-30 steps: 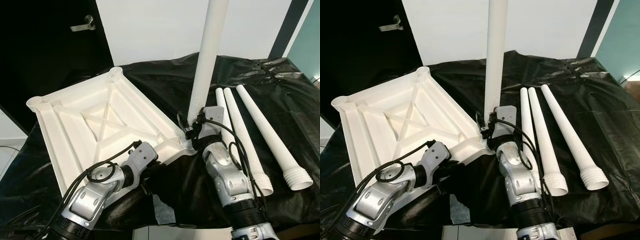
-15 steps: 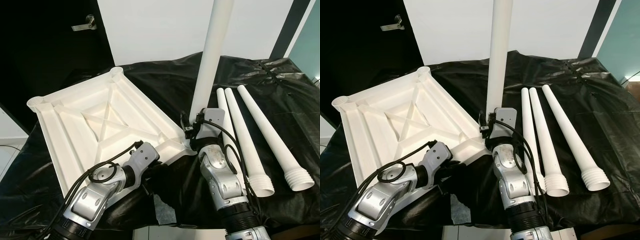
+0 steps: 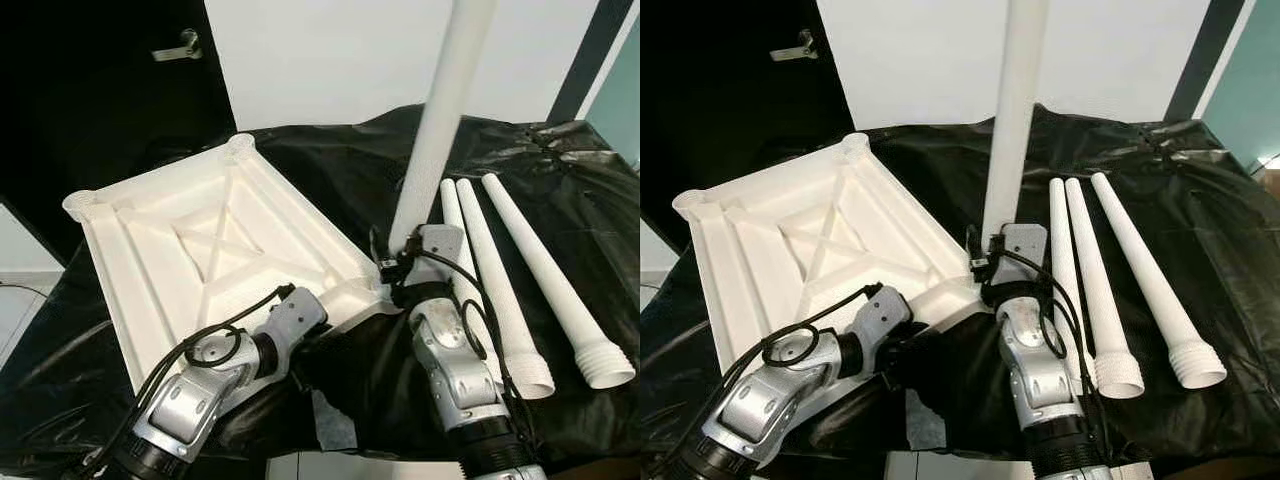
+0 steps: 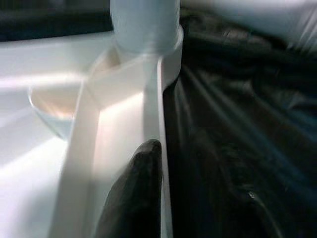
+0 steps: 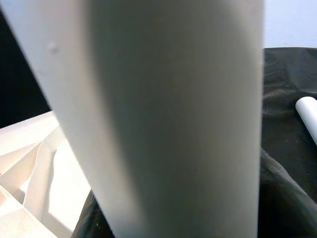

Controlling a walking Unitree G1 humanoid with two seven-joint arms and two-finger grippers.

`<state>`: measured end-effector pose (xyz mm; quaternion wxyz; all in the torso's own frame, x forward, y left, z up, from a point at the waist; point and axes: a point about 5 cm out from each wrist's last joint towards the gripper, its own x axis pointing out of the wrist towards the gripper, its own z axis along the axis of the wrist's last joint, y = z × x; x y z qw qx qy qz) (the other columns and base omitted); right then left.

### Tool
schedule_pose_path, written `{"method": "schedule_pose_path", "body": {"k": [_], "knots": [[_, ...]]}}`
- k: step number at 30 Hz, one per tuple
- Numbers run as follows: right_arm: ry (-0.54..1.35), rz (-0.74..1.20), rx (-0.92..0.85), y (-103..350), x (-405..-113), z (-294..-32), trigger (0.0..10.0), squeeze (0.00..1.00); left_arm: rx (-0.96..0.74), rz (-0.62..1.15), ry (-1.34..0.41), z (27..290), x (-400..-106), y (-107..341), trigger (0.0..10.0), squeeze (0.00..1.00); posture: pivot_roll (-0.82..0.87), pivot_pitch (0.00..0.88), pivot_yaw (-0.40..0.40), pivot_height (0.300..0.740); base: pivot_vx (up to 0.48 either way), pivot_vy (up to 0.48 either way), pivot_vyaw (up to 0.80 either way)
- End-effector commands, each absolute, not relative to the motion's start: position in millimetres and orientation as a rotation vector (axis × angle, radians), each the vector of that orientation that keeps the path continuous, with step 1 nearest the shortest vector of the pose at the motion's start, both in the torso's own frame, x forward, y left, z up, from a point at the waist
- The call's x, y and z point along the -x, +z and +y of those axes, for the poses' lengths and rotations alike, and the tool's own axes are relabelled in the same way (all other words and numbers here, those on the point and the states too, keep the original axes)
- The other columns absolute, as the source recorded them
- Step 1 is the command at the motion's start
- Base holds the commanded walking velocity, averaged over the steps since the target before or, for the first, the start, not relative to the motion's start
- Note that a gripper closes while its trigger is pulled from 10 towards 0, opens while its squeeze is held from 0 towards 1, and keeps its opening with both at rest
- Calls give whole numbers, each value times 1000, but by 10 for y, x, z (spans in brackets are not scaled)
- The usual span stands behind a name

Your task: Building children table

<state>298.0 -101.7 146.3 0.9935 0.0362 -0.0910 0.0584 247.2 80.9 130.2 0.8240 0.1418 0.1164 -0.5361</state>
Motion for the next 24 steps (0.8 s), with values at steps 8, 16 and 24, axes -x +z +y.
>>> {"method": "schedule_pose_path", "body": {"k": [8,16,24], "knots": [[107,-87,-178,1189,-2854,-1031,10000,0,-170,130,-1208,778,-2504,1665,10000,0,5,0,35,740,0,0,0],[107,-119,-270,1233,-2851,-1060,10000,0,-134,78,-1161,769,-2582,1793,10000,0,-5,0,38,740,0,0,0],[122,-80,-231,1183,-2867,-1045,10000,0,-120,76,-1142,761,-2603,1826,10000,0,-3,0,33,740,0,0,0]]}}
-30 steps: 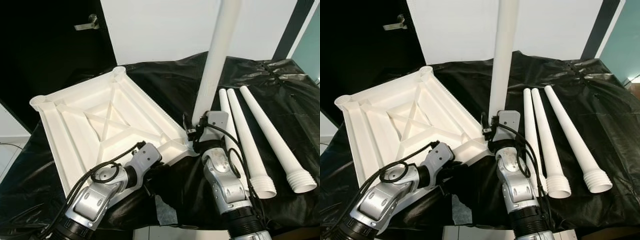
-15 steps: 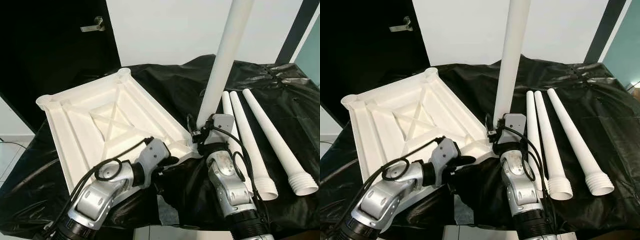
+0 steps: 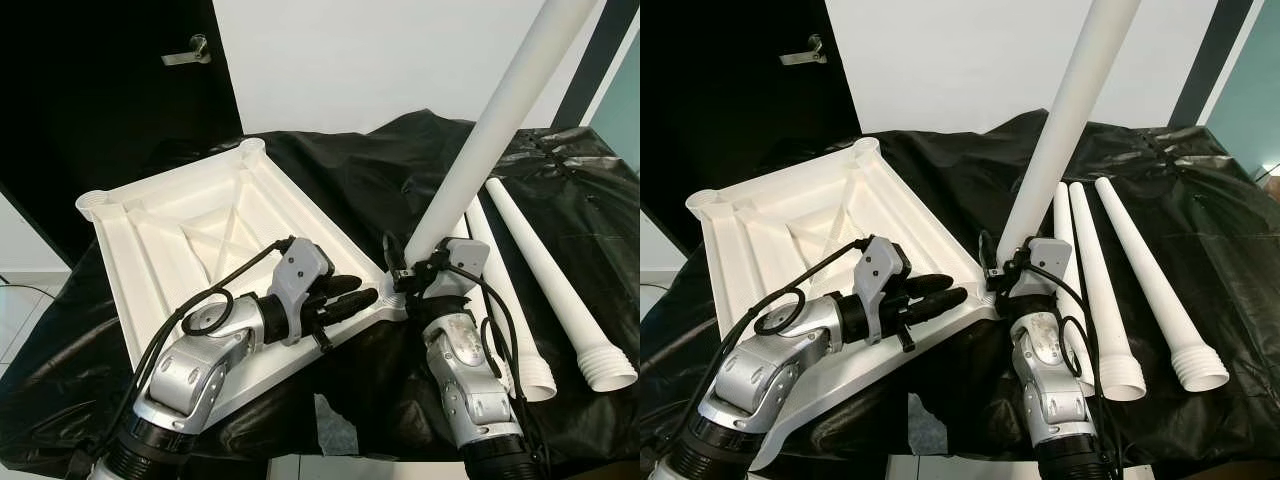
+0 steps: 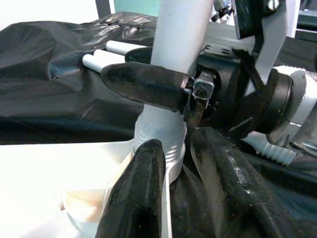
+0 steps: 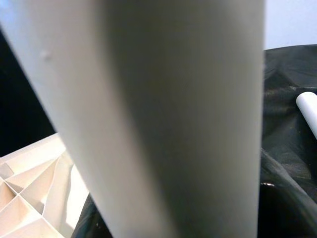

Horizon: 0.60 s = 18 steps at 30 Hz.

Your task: Building children table

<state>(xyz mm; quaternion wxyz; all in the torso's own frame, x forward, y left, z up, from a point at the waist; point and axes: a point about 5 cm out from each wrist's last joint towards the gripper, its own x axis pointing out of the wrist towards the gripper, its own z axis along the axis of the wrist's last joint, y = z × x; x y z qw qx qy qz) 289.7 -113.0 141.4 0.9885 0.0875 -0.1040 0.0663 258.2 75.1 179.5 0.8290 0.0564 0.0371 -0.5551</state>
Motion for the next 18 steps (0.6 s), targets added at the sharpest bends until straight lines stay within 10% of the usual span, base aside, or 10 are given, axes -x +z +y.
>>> {"method": "schedule_pose_path", "body": {"k": [1,18], "knots": [[125,-63,-205,1170,-2888,-1044,10000,0,-114,76,-1142,758,-2598,1830,10000,0,-3,0,32,740,0,0,0],[170,95,-102,1144,-3089,-1162,10000,0,-123,71,-1125,765,-2605,1836,10000,0,-2,0,21,740,0,0,0]]}}
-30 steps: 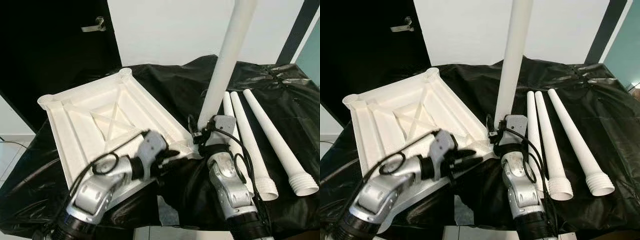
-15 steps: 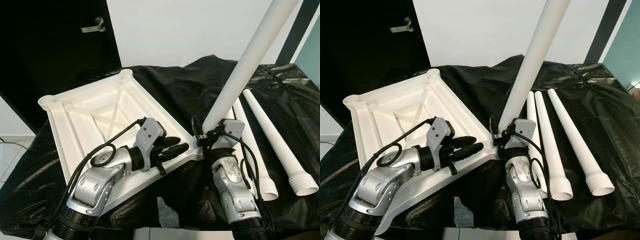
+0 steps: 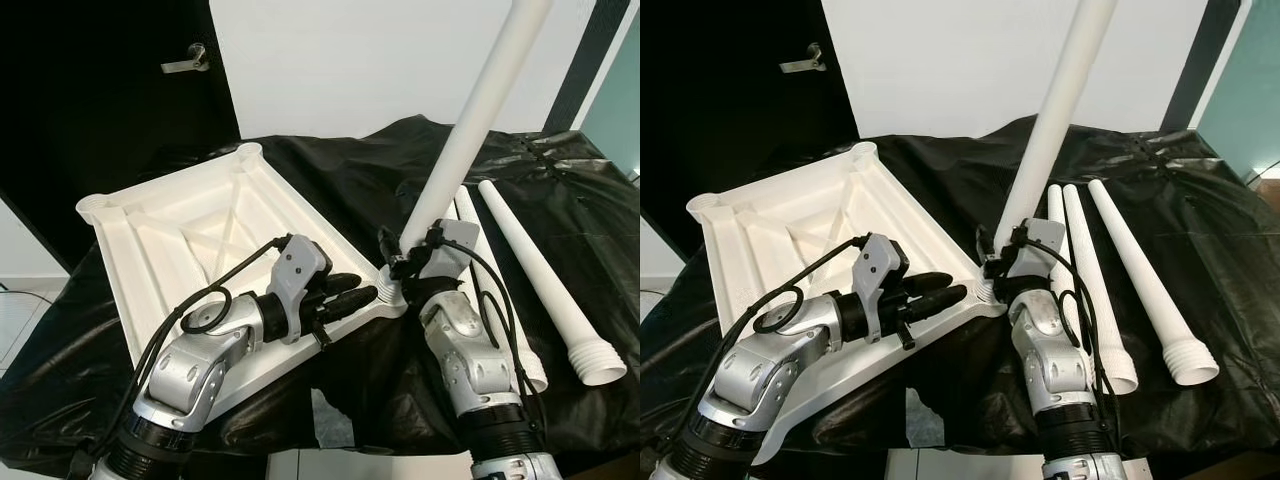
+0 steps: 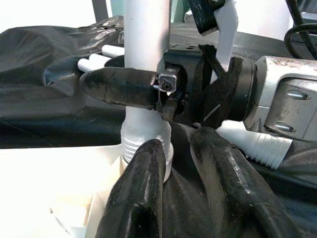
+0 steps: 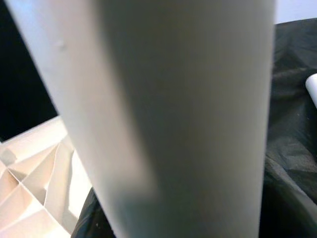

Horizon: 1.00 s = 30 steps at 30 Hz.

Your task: Building children table

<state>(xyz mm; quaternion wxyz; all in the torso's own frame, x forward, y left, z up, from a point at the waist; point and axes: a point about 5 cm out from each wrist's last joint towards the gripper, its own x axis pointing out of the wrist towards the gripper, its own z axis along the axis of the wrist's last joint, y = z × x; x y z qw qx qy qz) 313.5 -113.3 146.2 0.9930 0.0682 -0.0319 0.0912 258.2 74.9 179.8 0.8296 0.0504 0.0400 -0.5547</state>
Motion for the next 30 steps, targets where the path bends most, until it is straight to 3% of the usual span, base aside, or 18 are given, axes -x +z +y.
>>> {"method": "schedule_pose_path", "body": {"k": [1,10,13,14,17,30], "knots": [[178,101,-66,1126,-3088,-1166,10000,0,-122,71,-1124,765,-2608,1838,10000,0,-2,0,21,740,0,0,0],[111,114,-164,1081,-3072,-1269,10000,0,-124,67,-1115,771,-2617,1846,10000,0,-2,0,20,740,0,0,0],[121,112,-98,1071,-3053,-1279,10000,0,-126,65,-1109,776,-2620,1850,10000,0,-1,0,20,740,0,0,0],[164,80,36,1075,-3034,-1244,10000,0,-125,63,-1106,777,-2622,1853,10000,0,-4,0,20,740,0,0,0],[216,76,131,985,-2970,-1209,10000,0,-127,59,-1098,780,-2632,1860,10000,0,-2,0,19,740,0,0,0],[279,73,125,766,-2811,-1262,10000,0,-130,54,-1079,817,-2653,1879,10000,0,-4,0,31,740,0,0,0]]}}
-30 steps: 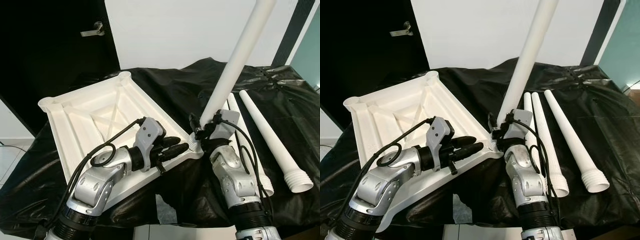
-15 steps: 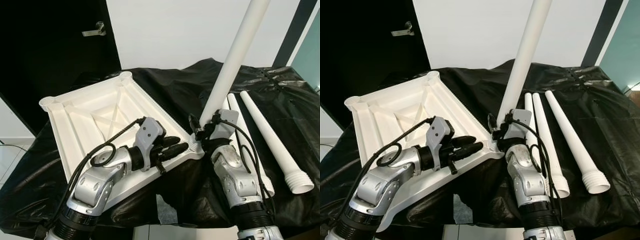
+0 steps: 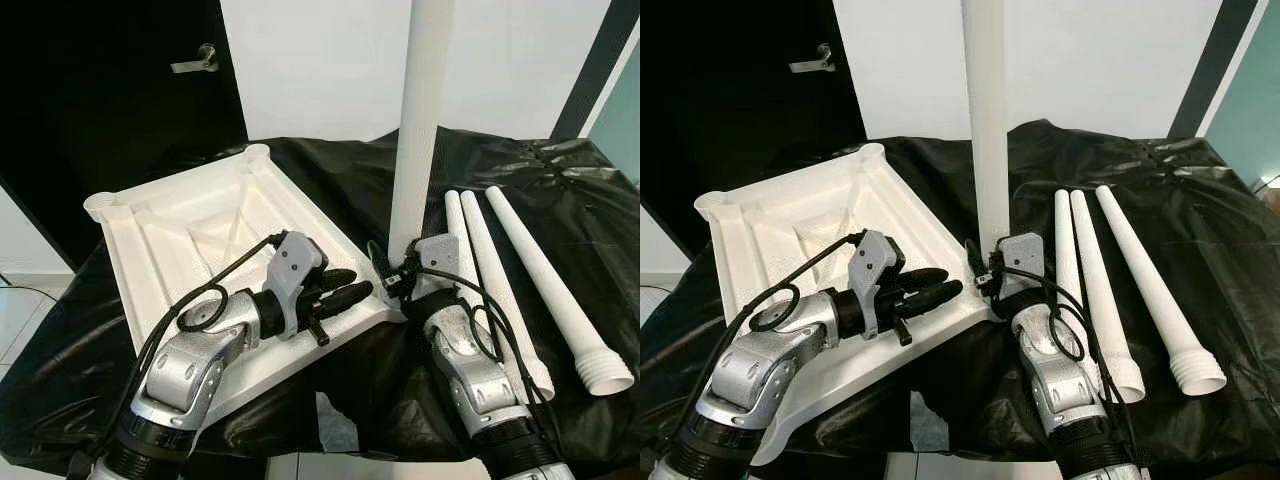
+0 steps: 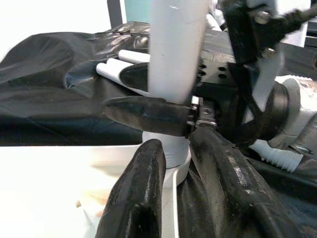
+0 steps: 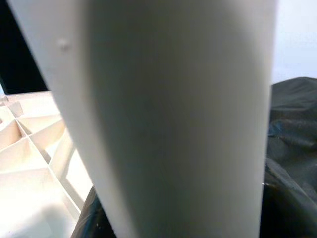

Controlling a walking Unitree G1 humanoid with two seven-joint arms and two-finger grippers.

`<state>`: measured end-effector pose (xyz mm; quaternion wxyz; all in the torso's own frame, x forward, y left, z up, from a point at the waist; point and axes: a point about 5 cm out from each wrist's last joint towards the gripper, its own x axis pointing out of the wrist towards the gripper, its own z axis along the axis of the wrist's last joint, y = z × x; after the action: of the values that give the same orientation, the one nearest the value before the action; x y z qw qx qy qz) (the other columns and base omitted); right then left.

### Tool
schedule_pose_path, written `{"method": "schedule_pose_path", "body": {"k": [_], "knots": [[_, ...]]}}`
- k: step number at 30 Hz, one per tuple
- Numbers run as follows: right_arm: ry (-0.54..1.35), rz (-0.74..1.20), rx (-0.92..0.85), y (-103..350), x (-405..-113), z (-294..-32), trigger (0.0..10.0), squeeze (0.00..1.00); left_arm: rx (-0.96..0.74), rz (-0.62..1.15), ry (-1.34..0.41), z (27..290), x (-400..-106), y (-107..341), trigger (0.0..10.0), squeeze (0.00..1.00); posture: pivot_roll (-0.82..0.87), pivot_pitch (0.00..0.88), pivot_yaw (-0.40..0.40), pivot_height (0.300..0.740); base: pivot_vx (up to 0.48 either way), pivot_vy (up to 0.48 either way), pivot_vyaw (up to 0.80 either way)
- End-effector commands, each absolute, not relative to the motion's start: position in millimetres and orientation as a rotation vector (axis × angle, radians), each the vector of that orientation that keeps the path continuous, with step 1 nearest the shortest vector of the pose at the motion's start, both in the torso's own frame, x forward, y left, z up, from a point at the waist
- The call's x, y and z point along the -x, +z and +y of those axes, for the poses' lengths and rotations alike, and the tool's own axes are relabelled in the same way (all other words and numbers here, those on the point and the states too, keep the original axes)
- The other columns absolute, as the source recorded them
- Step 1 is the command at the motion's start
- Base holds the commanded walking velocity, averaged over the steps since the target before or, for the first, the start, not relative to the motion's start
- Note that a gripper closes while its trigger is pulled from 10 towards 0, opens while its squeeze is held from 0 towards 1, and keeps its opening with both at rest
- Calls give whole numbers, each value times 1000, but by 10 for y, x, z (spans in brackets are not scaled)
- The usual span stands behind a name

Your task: Building children table

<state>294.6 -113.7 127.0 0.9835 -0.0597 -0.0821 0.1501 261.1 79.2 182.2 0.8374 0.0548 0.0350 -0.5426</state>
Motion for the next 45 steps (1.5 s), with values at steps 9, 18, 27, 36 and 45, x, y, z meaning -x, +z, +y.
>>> {"method": "schedule_pose_path", "body": {"k": [9,18,27,36,45], "knots": [[302,23,-107,785,-2735,-1302,10000,0,-136,52,-1078,829,-2661,1893,10000,0,-6,0,39,740,0,0,0],[295,84,-61,760,-2827,-1378,10000,0,-139,54,-1084,818,-2666,1894,10000,0,-9,0,43,740,0,0,0],[333,174,-51,807,-2941,-1379,10000,0,-141,54,-1081,819,-2668,1895,10000,0,-9,0,41,740,0,0,0],[367,227,-35,811,-2979,-1403,10000,0,-140,50,-1078,814,-2668,1895,10000,0,-9,0,37,740,0,0,0],[391,252,29,808,-2982,-1417,10000,0,-138,51,-1076,812,-2659,1892,10000,0,-8,0,35,740,0,0,0]]}}
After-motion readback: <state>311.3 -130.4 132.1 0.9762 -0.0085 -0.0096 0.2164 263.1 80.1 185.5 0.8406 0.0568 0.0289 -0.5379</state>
